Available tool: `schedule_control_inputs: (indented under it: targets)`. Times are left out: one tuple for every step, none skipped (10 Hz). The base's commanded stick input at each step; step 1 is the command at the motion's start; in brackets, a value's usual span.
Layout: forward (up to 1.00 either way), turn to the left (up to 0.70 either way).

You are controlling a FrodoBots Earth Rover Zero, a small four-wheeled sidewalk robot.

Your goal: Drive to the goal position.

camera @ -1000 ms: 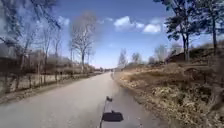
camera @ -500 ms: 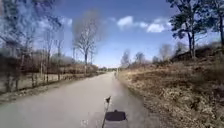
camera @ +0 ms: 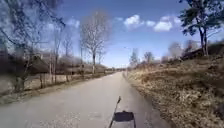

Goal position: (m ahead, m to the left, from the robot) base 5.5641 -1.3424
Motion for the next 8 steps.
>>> schedule_control_inputs:
  targets:
    - [0.85,0.0]
    - [0.85,0.0]
    - [0.85,0.0]
    - [0.85,0.0]
    - [0.85,0.0]
    - [0.85,0.0]
    - [0.85,0.0]
    - [0.85,0.0]
